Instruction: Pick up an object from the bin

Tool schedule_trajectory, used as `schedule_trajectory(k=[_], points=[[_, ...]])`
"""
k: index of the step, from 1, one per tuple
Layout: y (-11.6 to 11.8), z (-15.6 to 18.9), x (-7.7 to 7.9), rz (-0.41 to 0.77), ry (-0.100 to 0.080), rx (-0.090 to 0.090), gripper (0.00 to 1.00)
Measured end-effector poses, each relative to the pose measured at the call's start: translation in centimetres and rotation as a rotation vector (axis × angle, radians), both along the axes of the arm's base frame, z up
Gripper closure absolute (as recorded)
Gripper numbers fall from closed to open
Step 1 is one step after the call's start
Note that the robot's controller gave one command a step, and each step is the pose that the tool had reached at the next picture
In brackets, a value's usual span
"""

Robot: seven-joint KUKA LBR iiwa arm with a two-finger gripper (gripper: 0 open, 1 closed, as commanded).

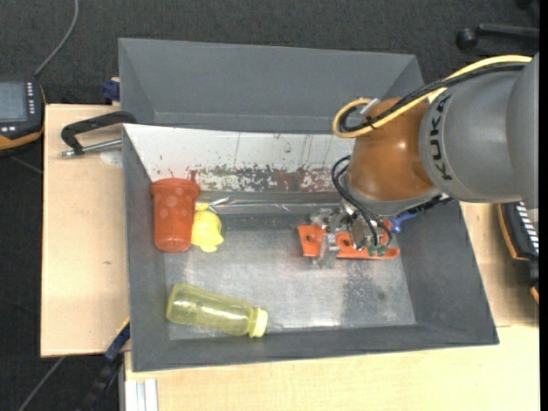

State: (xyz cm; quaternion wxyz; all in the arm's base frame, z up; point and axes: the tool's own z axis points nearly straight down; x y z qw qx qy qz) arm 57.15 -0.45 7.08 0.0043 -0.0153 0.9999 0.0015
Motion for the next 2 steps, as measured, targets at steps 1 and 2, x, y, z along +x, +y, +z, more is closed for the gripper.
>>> schedule_trajectory(k=[1,2], points=[[-0.68,8.67,0.39,0.013,-0.006,0.001,1.00],[-0.68,8.67,0.39,0.013,-0.006,0.001,1.00]])
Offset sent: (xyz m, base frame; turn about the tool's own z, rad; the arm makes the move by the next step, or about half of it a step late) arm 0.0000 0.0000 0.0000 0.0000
